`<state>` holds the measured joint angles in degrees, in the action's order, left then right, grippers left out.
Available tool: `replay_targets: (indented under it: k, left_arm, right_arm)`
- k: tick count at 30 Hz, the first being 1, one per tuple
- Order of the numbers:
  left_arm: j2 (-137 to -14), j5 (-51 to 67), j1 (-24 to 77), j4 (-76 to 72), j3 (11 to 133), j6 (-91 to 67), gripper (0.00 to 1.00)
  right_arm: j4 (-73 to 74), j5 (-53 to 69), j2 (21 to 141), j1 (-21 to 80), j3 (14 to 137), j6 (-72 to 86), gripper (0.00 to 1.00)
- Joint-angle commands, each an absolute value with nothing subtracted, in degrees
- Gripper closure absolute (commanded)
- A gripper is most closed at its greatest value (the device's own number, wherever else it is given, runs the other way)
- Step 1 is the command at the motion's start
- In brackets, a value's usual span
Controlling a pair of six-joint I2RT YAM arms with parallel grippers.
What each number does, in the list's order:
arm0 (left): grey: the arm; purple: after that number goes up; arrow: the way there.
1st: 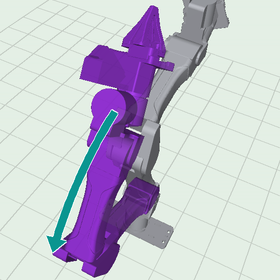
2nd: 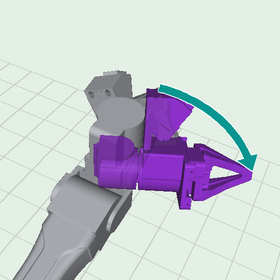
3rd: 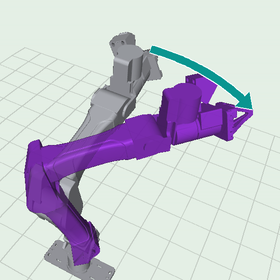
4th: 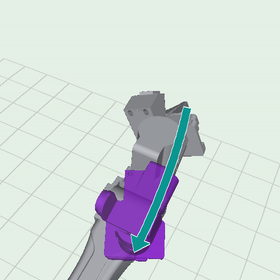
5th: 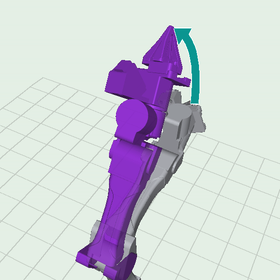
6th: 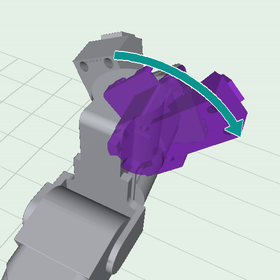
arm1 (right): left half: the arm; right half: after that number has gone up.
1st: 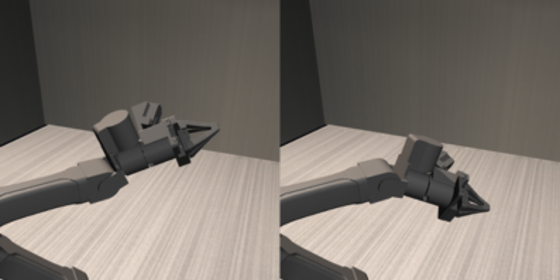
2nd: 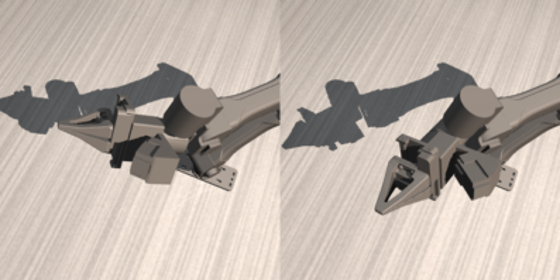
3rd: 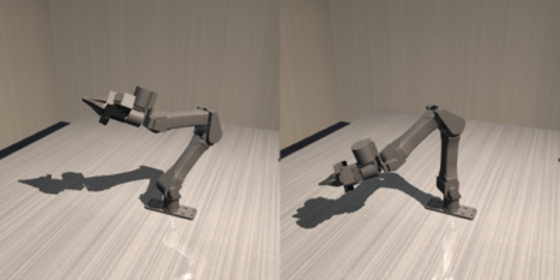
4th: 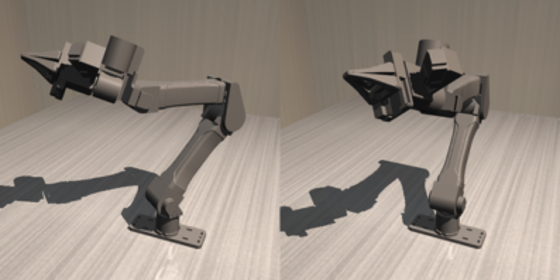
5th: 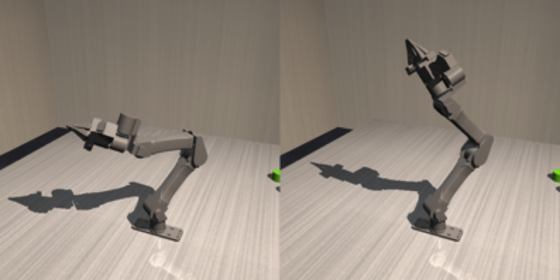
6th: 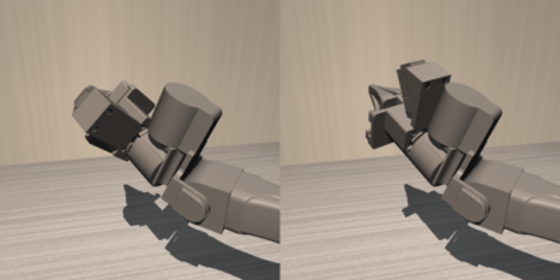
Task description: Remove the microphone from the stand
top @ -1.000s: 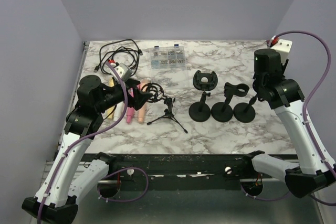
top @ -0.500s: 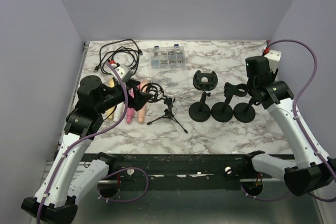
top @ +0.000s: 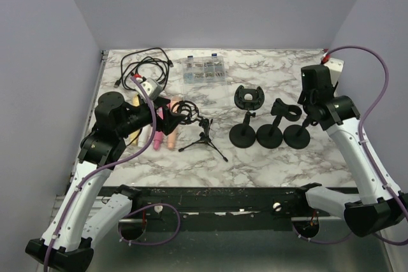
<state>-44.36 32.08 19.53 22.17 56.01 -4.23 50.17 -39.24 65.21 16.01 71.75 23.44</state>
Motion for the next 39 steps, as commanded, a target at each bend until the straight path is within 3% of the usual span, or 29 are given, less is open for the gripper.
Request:
replay_targets:
  k: [1, 10, 13, 18, 19, 20, 21, 30, 39]
  left_arm:
    - [-44.65, 30.79, 19.78, 21.76, 55.74, -3.3, 0.22]
    - [-43.71, 29.66, 19.78, 19.35, 54.09, -2.63, 0.22]
    - [-41.85, 28.6, 19.78, 17.99, 53.05, -2.15, 0.22]
    - [-36.36, 23.98, 19.8, 17.76, 53.64, -3.26, 0.22]
    - [-34.8, 23.24, 19.78, 17.61, 53.91, -3.77, 0.2]
    - [-33.56, 22.59, 19.79, 17.41, 54.2, -4.25, 0.04]
    - [-32.13, 21.86, 19.8, 17.1, 54.48, -4.83, 0.01]
    - [-21.81, 16.05, 19.78, 15.26, 57.61, -8.0, 0.01]
    - [-16.79, 10.32, 19.78, 15.93, 61.99, -6.38, 0.01]
  right_arm:
    - [49.37, -37.46, 63.84, 15.6, 79.45, 19.87, 0.53]
    - [33.32, -17.71, 51.28, 15.64, 76.66, 13.98, 0.41]
    - [30.01, -13.78, 47.46, 15.66, 75.1, 12.83, 0.35]
    - [27.78, -10.47, 42.75, 15.69, 74.17, 10.29, 0.34]
    - [27.16, -9.55, 41.53, 15.65, 73.59, 9.91, 0.33]
    - [26.6, -8.82, 40.25, 15.64, 73.06, 9.38, 0.33]
    - [26.09, -8.01, 39.4, 15.6, 72.54, 9.11, 0.33]
    - [27.49, -11.24, 34.01, 15.75, 70.71, 9.67, 0.26]
    - [28.91, -15.11, 28.88, 16.53, 66.49, 9.74, 0.25]
